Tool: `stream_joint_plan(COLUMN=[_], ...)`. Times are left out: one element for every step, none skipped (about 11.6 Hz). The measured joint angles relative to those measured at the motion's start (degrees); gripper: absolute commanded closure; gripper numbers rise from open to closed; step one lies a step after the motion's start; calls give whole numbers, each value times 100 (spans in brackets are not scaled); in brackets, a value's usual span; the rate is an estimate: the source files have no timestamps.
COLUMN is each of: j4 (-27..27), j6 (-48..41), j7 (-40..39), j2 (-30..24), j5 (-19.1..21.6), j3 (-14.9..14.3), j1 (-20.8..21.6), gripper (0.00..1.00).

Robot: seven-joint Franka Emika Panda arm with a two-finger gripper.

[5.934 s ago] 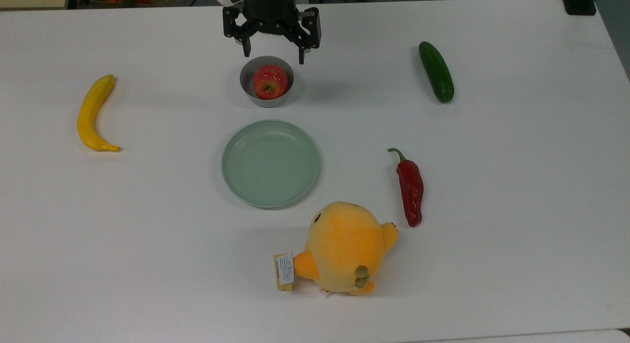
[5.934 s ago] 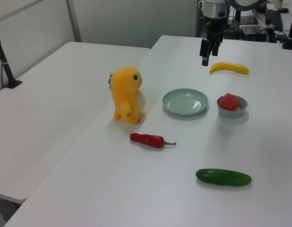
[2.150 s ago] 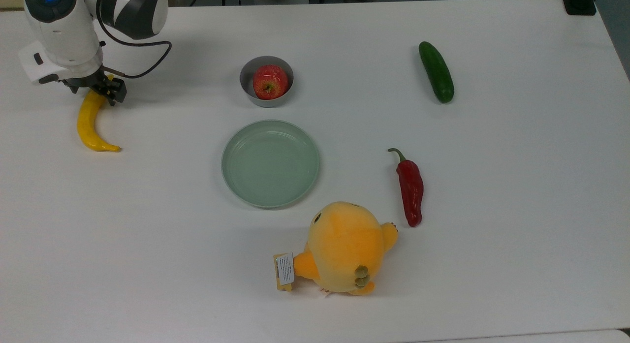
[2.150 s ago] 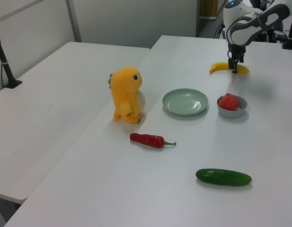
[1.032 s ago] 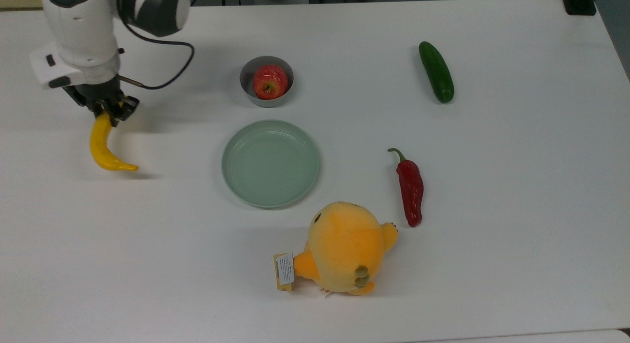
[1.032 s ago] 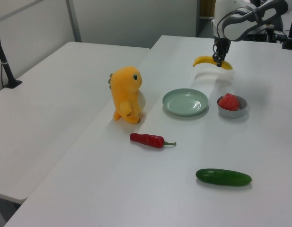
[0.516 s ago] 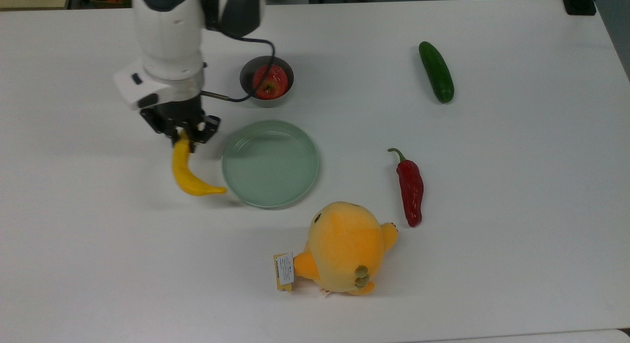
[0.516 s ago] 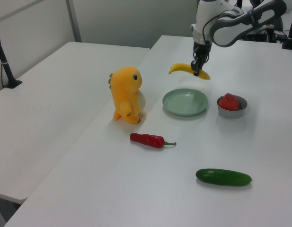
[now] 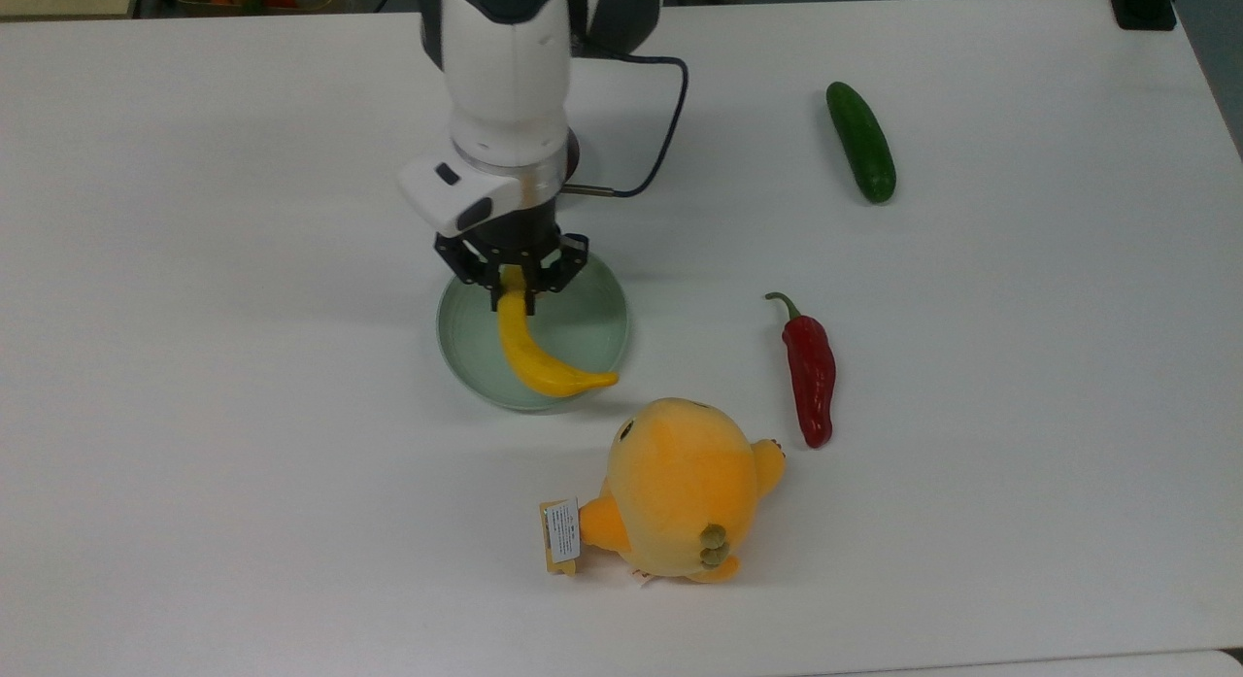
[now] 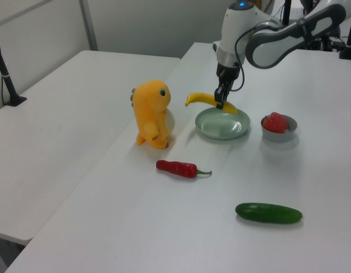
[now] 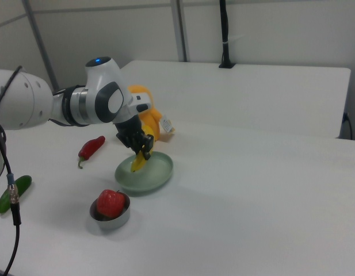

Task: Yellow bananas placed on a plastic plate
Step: 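Lower the banana onto the plate and open the gripper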

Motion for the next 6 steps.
stream_joint_plan(j4=[-44, -99, -142, -169, -184, -203], j6=[0, 0, -1, -1, -1, -1], j7=[37, 41, 42, 43, 43, 43], j2=[25, 33, 38, 43, 44, 45], j5=[0, 0, 0, 0, 0, 0], j3=[0, 2, 1, 1, 1, 1], j1=[58, 65, 56, 50, 50, 50], gripper=[43, 9, 0, 0, 0, 0])
